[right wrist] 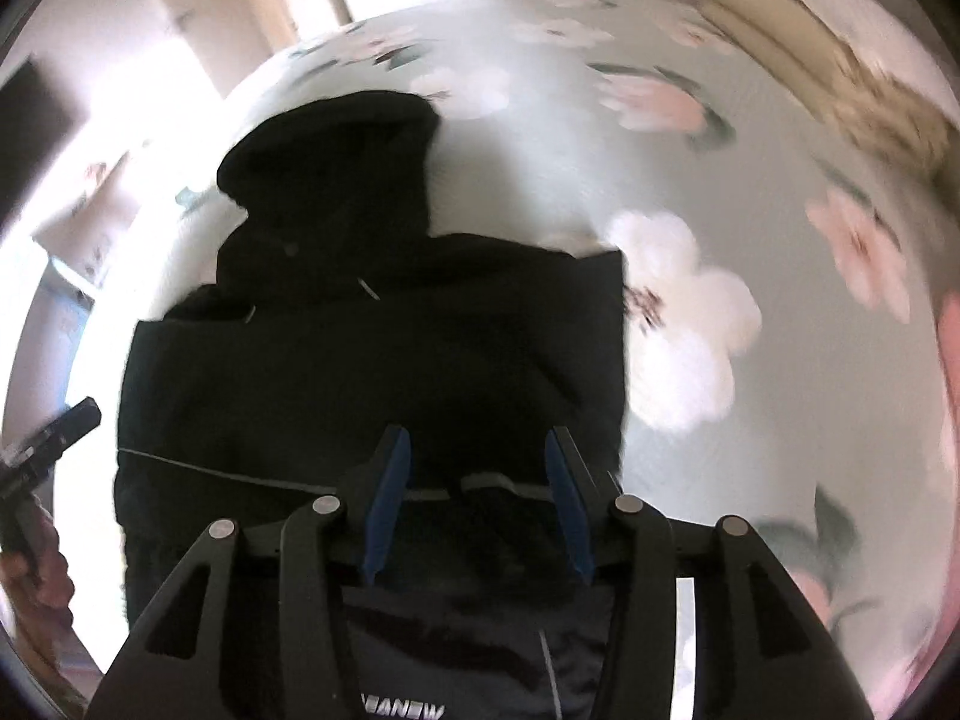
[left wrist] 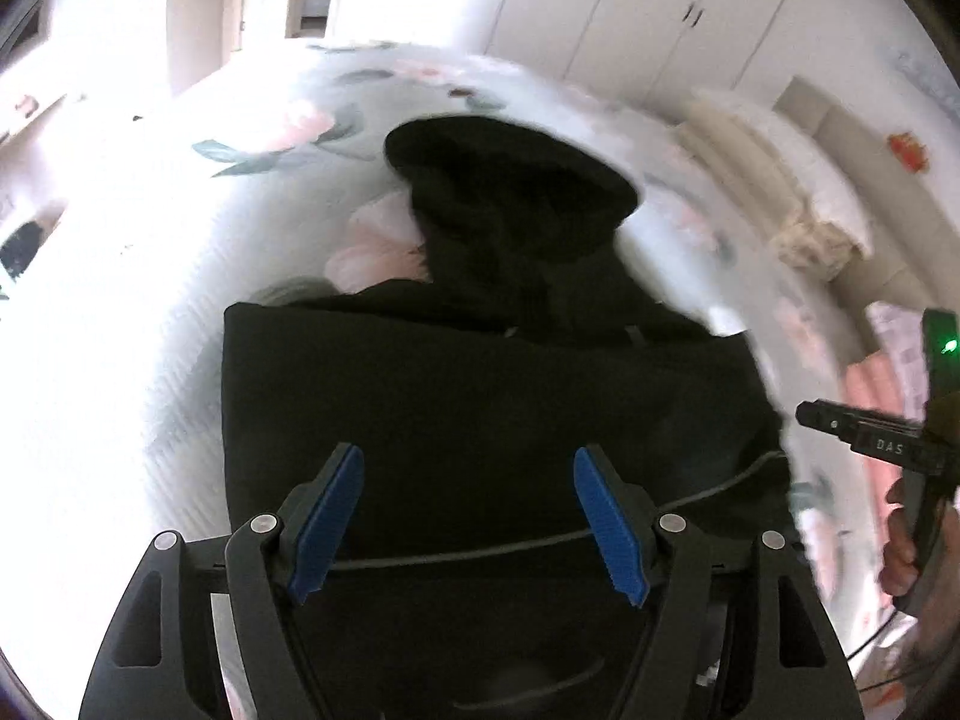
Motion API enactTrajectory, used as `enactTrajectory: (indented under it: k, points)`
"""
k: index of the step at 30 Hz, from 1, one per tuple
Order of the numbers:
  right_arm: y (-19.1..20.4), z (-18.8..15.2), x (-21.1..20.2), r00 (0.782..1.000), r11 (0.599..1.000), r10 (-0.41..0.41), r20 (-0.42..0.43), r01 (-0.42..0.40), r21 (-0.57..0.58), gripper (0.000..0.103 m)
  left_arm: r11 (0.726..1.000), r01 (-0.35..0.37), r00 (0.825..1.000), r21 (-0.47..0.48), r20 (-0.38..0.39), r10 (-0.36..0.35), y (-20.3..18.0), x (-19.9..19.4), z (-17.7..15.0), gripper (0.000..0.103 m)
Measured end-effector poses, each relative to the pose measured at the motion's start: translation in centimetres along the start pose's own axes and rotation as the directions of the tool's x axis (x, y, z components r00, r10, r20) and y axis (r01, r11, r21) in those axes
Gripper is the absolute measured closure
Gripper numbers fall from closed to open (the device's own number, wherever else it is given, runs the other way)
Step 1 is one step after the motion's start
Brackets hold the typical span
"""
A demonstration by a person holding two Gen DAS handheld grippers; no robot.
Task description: Fold large clothes
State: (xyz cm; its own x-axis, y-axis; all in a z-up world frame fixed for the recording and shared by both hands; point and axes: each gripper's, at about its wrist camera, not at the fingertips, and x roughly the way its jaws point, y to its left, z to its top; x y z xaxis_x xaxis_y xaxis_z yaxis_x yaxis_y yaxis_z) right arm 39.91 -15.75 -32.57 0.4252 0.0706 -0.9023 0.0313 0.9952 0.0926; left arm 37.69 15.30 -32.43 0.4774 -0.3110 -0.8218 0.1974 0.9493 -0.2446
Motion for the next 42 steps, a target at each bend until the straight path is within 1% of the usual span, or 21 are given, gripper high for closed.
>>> enactTrajectory:
  k: [2, 3, 5, 7, 9, 11, 14, 17, 19, 21, 23, 25, 26, 27, 29, 30, 33, 36, 39, 41, 42]
  points:
    - [0.8, -0.3, 2.7, 0.999, 0.999, -0.033, -0.040, 0.032, -0.025, 0.058, 1.000, -0.028, 0.999, -0.003, -0.046, 0.028, 0.3, 2.1, -0.2, 0.029]
    - [0.8, -0.4, 4.1, 0.996, 0.997, -0.065, -0.069, 0.062, -0.045, 0.060, 0.999, -0.043, 0.996, -0.004, -0.076, 0.043, 0.7, 3.5, -0.6, 0.029]
    - [0.5, -1.6, 7.1, 0.982, 0.988, -0.135, -0.133, 0.124, -0.090, 0.069, 0.997, -0.072, 0.990, 0.008, -0.122, 0.073, 1.3, 5.7, -1.6, 0.029]
    - [0.4, -2.5, 7.8, 0.979, 0.985, -0.144, -0.142, 0.128, -0.115, 0.069, 0.995, -0.090, 0.987, 0.039, -0.131, 0.094, 1.3, 6.7, -2.4, 0.029]
    - [0.7, -2.2, 8.0, 0.974, 0.982, -0.163, -0.157, 0.144, -0.125, 0.069, 0.993, -0.105, 0.985, 0.054, -0.130, 0.111, 1.1, 6.9, -2.4, 0.029]
    - [0.6, -1.9, 8.4, 0.971, 0.983, -0.158, -0.177, 0.139, -0.119, 0.068, 0.994, -0.105, 0.985, 0.041, -0.135, 0.109, 1.2, 6.9, -2.1, 0.029]
    - [0.3, -1.2, 7.7, 0.975, 0.990, -0.111, -0.193, 0.091, -0.109, 0.068, 0.996, -0.077, 0.988, 0.045, -0.132, 0.082, 0.9, 5.5, -1.2, 0.029]
    - [-0.3, -0.1, 5.2, 0.983, 0.995, -0.028, -0.184, 0.009, -0.104, 0.068, 0.998, -0.018, 0.998, 0.064, -0.051, 0.022, 0.5, 2.4, 1.3, 0.029]
    - [-0.5, 1.2, 3.5, 0.988, 0.994, 0.005, -0.156, -0.022, -0.108, 0.067, 0.998, -0.007, 1.000, 0.069, -0.011, 0.008, 0.5, 1.4, 3.3, 0.029]
    - [-0.2, 3.9, 1.8, 0.995, 0.993, 0.035, -0.098, -0.045, -0.107, 0.065, 0.999, 0.002, 1.000, 0.052, 0.028, -0.003, 0.7, 1.1, 6.5, 0.029]
    - [0.7, 6.5, 1.2, 0.996, 0.991, 0.085, -0.042, -0.088, -0.097, 0.064, 1.000, 0.000, 0.999, 0.027, 0.050, -0.001, 1.2, 1.9, 9.4, 0.029]
    - [0.9, 9.3, 1.2, 0.993, 0.990, 0.116, 0.010, -0.114, -0.085, 0.061, 1.000, -0.011, 0.998, -0.007, 0.059, 0.012, 1.8, 3.6, 12.5, 0.029]
    - [0.9, 10.9, 1.5, 0.991, 0.990, 0.128, 0.033, -0.125, -0.068, 0.057, 1.000, -0.004, 0.998, -0.024, 0.059, 0.006, 2.2, 4.6, 14.0, 0.029]
    - [1.2, 12.4, 2.1, 0.989, 0.989, 0.142, 0.046, -0.139, -0.047, 0.054, 0.999, 0.013, 0.999, -0.042, 0.050, -0.011, 2.5, 5.9, 15.4, 0.029]
    - [1.0, 15.3, 3.4, 0.978, 0.981, 0.192, 0.078, -0.193, 0.012, 0.053, 0.997, 0.042, 0.999, -0.069, 0.021, -0.041, 3.2, 8.6, 18.0, 0.029]
    - [0.7, 16.8, 4.5, 0.976, 0.979, 0.197, 0.095, -0.201, 0.035, 0.053, 0.997, 0.027, 1.000, -0.075, 0.013, -0.026, 3.5, 9.9, 19.2, 0.029]
    - [1.0, 20.0, 7.6, 0.981, 0.982, 0.164, 0.105, -0.172, 0.072, 0.053, 0.996, -0.009, 1.000, -0.084, -0.009, 0.008, 4.1, 13.3, 21.7, 0.029]
    - [1.5, 22.1, 10.5, 0.982, 0.981, 0.175, 0.073, -0.180, 0.078, 0.053, 0.993, 0.013, 0.999, -0.121, -0.028, -0.017, 4.8, 16.2, 23.0, 0.029]
    - [2.2, 23.3, 13.6, 0.990, 0.989, 0.135, 0.044, -0.138, 0.061, 0.053, 0.992, -0.023, 0.999, -0.122, -0.044, 0.017, 5.2, 18.5, 23.6, 0.030]
    - [2.3, 23.7, 15.2, 0.994, 0.992, 0.106, 0.031, -0.108, 0.066, 0.053, 0.991, -0.074, 0.996, -0.110, -0.059, 0.068, 5.4, 19.8, 23.9, 0.058]
    - [2.3, 23.9, 16.1, 0.994, 0.990, 0.109, 0.022, -0.110, 0.082, 0.053, 0.990, -0.107, 0.992, -0.095, -0.082, 0.100, 5.4, 20.5, 23.8, 0.084]
